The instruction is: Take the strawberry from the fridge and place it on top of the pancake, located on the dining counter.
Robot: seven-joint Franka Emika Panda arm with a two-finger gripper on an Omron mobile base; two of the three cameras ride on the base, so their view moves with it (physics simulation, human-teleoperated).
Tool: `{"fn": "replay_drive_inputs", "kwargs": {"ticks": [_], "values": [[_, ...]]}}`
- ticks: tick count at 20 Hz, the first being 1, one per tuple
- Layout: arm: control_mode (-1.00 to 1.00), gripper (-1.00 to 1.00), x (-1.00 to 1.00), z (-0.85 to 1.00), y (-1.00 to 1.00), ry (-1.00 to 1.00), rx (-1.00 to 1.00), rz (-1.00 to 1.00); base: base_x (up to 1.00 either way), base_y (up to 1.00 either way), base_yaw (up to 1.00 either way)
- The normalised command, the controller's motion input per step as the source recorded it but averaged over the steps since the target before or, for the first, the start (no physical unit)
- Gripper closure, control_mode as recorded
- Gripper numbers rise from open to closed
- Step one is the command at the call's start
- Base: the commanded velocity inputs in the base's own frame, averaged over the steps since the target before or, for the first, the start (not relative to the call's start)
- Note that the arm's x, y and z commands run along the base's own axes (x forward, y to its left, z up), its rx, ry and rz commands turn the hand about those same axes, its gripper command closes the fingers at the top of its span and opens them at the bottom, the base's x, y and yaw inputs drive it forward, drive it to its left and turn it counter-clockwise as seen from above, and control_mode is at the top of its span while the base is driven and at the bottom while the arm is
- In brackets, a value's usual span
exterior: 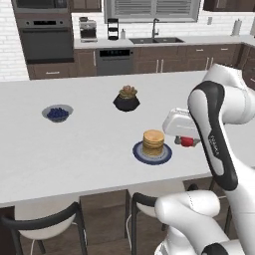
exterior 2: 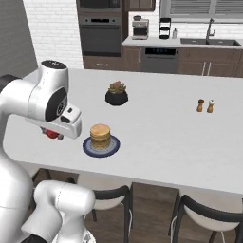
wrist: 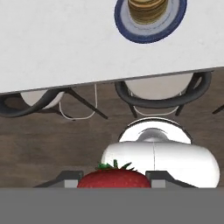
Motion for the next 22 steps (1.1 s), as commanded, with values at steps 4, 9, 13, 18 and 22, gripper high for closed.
{"fn": "replay_drive_inputs", "kwargs": {"ticks": [4, 9, 13, 18, 22], "values": [[-1.00, 1.00, 0.31, -0.13, -0.15, -0.03, -0.04, -0.05, 0.00, 0.00, 0.00], [-1.00, 1.00, 0.36, 0.00, -0.14, -0.10, -0.06, -0.10, 0.00, 0.00, 0.00], [-1.00, 1.00, 0.39, 0.00, -0.07, 0.00, -0.03, -0.13, 0.00, 0.00, 0.00], [-1.00, 1.00, 0.49, 0.00, -0.11, 0.00, -0.02, -0.15, 0.00, 0.00, 0.00], [-1.00, 1.00, 0.49, 0.00, -0.22, 0.00, -0.01, -0.15, 0.00, 0.00, 0.00]]}}
